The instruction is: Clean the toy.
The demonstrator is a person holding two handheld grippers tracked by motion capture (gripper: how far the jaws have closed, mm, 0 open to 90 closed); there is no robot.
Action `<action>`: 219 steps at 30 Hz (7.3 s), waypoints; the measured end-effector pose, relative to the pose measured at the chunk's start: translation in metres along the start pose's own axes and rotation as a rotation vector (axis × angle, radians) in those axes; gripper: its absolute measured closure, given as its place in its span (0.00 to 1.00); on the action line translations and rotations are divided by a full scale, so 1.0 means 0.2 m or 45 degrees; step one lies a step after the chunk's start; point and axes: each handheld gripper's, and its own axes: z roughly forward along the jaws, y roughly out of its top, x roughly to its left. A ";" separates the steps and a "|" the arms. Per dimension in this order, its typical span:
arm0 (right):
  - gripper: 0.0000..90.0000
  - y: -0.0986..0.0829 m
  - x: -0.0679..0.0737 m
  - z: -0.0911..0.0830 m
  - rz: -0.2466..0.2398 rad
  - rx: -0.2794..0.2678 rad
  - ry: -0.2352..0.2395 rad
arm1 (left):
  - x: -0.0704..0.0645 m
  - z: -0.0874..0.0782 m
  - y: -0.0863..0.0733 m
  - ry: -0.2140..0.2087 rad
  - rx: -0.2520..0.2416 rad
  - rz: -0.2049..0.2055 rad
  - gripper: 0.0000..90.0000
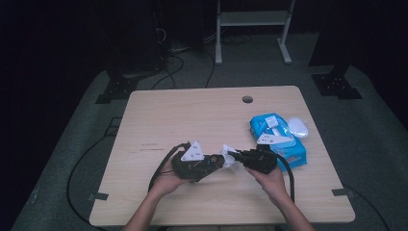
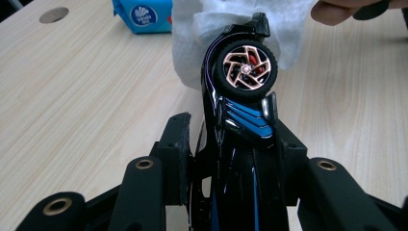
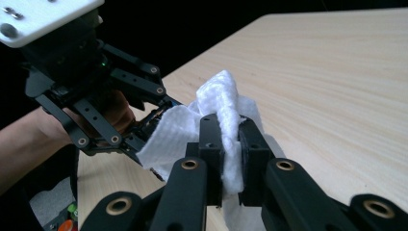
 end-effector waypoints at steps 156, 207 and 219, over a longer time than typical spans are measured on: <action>0.90 -0.22 0.14 0.05 -0.234 0.404 0.006 | -0.03 0.13 -0.16 -0.234 0.248 -0.292 0.22; 0.89 -0.21 0.08 -0.14 -0.201 0.335 -0.087 | -0.16 0.20 -0.10 -0.107 0.480 -0.030 0.31; 0.89 -0.21 0.06 -0.17 -0.183 0.309 -0.095 | -0.13 0.17 -0.09 -0.093 0.425 -0.019 0.31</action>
